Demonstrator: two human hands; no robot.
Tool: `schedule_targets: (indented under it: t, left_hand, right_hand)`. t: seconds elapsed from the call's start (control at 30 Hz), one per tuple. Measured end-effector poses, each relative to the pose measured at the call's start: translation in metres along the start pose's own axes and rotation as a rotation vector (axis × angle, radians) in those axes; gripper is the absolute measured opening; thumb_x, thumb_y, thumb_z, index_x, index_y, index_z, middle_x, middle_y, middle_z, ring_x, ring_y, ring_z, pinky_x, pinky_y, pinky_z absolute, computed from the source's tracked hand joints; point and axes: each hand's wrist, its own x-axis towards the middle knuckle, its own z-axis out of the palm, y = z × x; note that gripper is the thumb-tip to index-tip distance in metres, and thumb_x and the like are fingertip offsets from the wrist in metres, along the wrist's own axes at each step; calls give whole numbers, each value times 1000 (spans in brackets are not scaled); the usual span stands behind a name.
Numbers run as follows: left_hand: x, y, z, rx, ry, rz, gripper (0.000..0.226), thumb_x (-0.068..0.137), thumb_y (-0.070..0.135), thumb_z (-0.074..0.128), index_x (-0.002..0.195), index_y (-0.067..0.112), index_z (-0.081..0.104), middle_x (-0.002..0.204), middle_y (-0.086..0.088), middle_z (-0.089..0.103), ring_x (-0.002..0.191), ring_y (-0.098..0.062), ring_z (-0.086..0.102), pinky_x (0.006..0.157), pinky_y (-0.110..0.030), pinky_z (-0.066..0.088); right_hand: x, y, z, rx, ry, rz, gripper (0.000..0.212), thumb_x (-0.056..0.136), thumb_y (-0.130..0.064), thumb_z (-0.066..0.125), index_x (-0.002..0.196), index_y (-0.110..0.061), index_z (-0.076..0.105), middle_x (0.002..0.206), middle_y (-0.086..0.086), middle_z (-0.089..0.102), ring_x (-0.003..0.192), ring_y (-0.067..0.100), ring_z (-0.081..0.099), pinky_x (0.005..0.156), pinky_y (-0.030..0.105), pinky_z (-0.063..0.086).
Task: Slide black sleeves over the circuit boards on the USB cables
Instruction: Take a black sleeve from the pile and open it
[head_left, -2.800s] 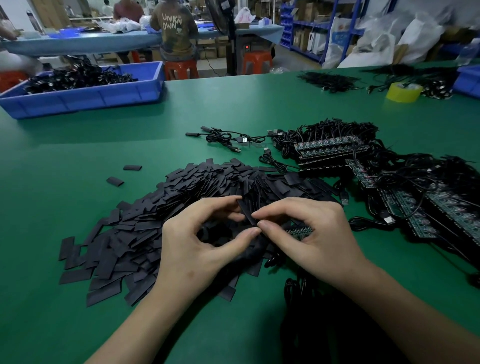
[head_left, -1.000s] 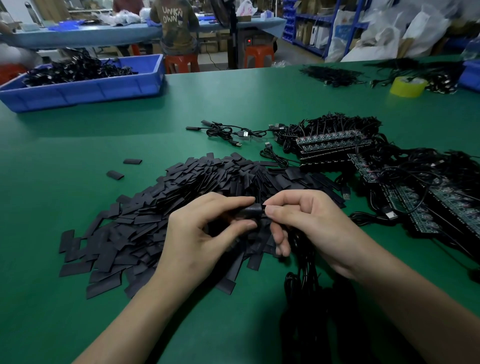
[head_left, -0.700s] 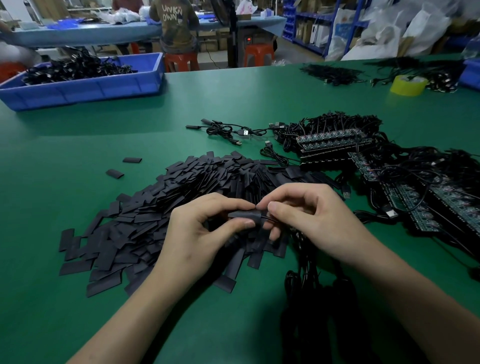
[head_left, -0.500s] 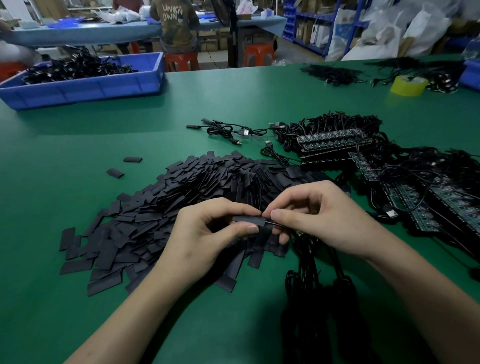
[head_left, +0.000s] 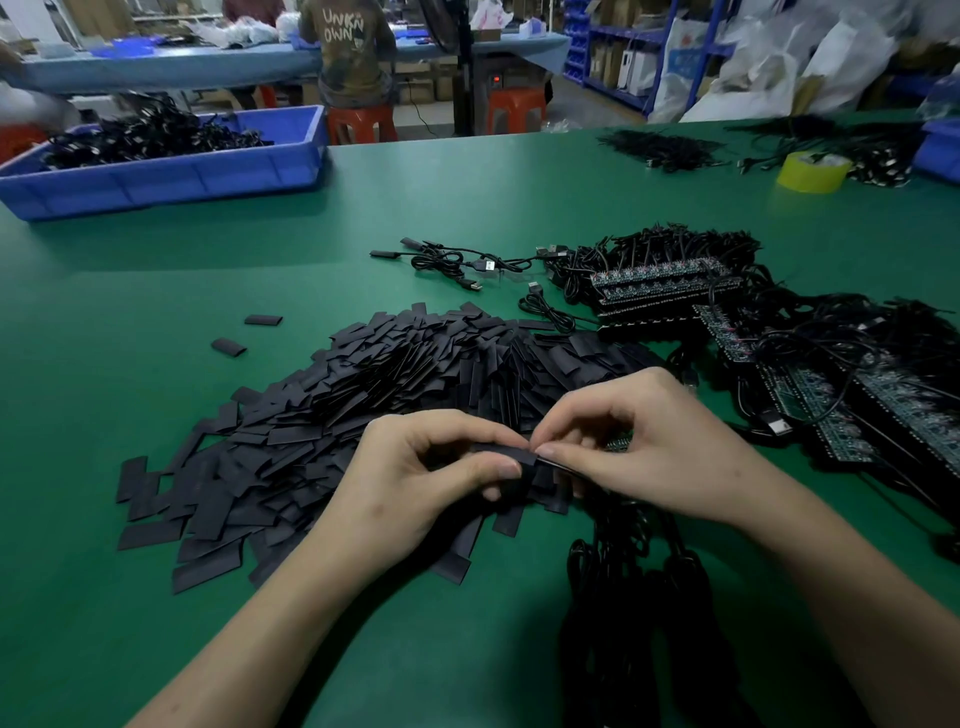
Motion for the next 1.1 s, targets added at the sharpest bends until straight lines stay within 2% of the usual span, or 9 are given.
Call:
schedule_targets:
  t: [0.07,0.27,0.5,0.63,0.77,0.97,1.1]
  left_hand:
    - [0,0,0,-15,0,-13,16,78,32,80,93,29,83,77,1,76,61,-8,67,64,-16,53]
    - [-1,-1,-2,-16,17,-62,12,78,30,80,89,29,83,76,-4,76,58,-9,67,63,-16,53]
    - [-1,-2,1,-37,31,-64,10,80,28,77,88,29,83,71,-4,75,57,-10,68,63,-16,53]
    - [-2,-3,3,-72,66,-82,11,78,28,76,86,25,83,65,-8,73,55,-14,69,63,-18,55]
    - [-2,0,3,-115,59,-86,10,78,21,75,85,22,83,64,-9,72,54,-15,69,61,-19,55]
    - [-2,2,4,-185,63,-110,14,76,18,74,85,11,81,62,-10,70,51,-16,66,57,-20,54]
    - [-2,3,5,-217,49,-114,12,76,16,74,83,13,82,62,-10,70,51,-16,66,57,-21,55]
  right_hand:
    - [1,0,0,-71,44,-59,11,87,-19,79,88,-30,80,72,-8,74,64,12,68,62,32,57]
    - [1,3,-3,-73,66,-151,8,87,-23,81,93,-28,81,78,-13,75,71,8,72,64,28,58]
    - [0,5,1,-146,87,-219,8,90,-26,77,96,-26,80,83,-15,75,76,5,72,65,32,58]
    - [-1,6,7,-189,100,-237,13,94,-30,68,98,-22,78,81,-9,74,72,11,70,63,36,56]
    - [-3,6,13,-179,118,-252,9,93,-24,67,94,-21,75,73,-7,66,62,14,63,57,32,52]
    - [-4,3,11,-213,135,-282,9,93,-23,66,92,-18,74,71,-5,64,61,15,61,57,32,51]
    - [-4,3,10,-265,124,-311,8,92,-21,67,92,-18,75,72,-7,66,61,10,61,57,29,51]
